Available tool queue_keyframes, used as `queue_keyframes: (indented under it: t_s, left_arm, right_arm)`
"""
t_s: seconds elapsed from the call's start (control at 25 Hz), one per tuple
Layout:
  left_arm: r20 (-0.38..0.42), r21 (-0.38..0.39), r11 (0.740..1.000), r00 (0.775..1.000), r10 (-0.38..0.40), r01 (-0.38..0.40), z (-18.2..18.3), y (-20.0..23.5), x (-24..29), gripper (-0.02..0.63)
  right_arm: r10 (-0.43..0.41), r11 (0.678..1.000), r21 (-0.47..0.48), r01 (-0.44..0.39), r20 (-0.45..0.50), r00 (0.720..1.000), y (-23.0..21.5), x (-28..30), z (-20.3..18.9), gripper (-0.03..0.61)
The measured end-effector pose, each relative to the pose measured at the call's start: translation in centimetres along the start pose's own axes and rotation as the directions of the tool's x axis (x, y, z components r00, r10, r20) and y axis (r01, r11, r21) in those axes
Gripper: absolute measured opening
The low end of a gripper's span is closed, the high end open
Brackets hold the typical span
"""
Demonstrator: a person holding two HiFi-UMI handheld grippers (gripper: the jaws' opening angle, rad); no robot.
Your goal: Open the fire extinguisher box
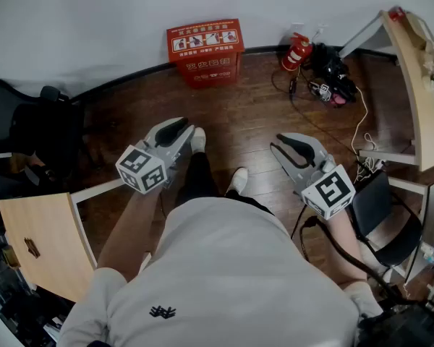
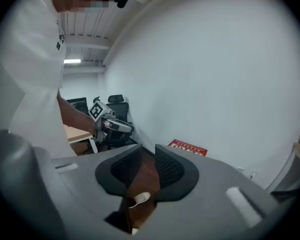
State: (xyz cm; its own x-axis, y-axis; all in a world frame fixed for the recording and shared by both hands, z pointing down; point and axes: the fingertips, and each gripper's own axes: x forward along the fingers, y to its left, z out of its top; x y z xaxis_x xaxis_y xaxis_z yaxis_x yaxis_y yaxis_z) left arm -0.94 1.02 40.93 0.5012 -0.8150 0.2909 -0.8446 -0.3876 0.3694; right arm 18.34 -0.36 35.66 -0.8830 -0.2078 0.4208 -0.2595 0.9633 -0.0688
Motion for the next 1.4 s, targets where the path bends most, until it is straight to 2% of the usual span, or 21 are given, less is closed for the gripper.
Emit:
queue_keyframes:
  t_s: [0.12,0.24,0.36,0.52,0.64,0.76,0.84,1.0,1.12,1.24,1.32,1.4]
  left_arm:
    - [-0.004,-0.156,0.987,0.999,0.039,-0.04,-1.8,5.9,2.1,0.103]
    - [0.005,-0.293,0.952,0.996,0.092,-0.087,-3.5,12.8,4.4,0.112]
    - [-0.022,-0.373,0.918,0.99,0.139,-0.137,-5.6,20.2,6.7,0.117]
    - [-0.088,-0.464,0.864,0.981,0.175,-0.196,-7.3,30.0,9.3,0.12]
    - [-0.132,-0.537,0.813,0.974,0.184,-0.226,-9.7,34.0,10.8,0.121]
    - [-0.134,-0.608,0.761,0.974,0.185,-0.228,-13.5,38.1,13.2,0.14]
    - [-0.151,-0.638,0.732,0.971,0.186,-0.239,-14.5,40.6,14.7,0.141]
    - [-0.175,-0.703,0.665,0.968,0.181,-0.252,-15.4,43.2,16.3,0.166]
    - [-0.126,-0.765,0.612,0.978,0.166,-0.203,-18.1,42.9,17.0,0.183]
    - [-0.067,-0.809,0.572,0.988,0.142,-0.137,-18.1,42.7,17.7,0.189]
    - [-0.036,-0.834,0.542,0.991,0.127,-0.1,-17.8,42.5,17.9,0.141]
    - [-0.025,-0.852,0.517,0.992,0.121,-0.084,-17.9,42.3,17.6,0.138]
  right_arm:
    - [0.009,1.0,-0.017,-0.009,-0.017,1.0,-1.1,2.2,0.4,0.083]
    - [0.002,1.0,0.006,-0.002,-0.02,1.0,-2.1,4.0,0.9,0.083]
    - [-0.04,0.997,0.067,0.045,-0.067,0.997,-3.8,5.7,1.2,0.083]
    - [-0.082,0.986,0.135,0.093,-0.087,0.993,-6.6,9.3,4.5,0.081]
    - [-0.061,0.979,0.181,0.09,-0.162,0.985,-7.5,11.4,5.1,0.08]
    - [-0.041,0.975,0.205,0.084,-0.206,0.978,-7.8,14.9,3.0,0.075]
    - [-0.038,0.969,0.23,0.091,-0.226,0.973,-8.6,16.8,2.8,0.075]
    - [-0.037,0.955,0.274,0.11,-0.26,0.965,-9.7,18.2,3.3,0.072]
    - [-0.039,0.947,0.296,0.124,-0.277,0.96,-8.9,18.2,0.8,0.072]
    - [-0.054,0.94,0.307,0.147,-0.291,0.955,-9.5,18.6,0.1,0.071]
    - [-0.06,0.94,0.305,0.155,-0.3,0.952,-9.8,18.9,0.0,0.071]
    - [-0.065,0.94,0.301,0.159,-0.302,0.951,-9.8,19.0,0.1,0.071]
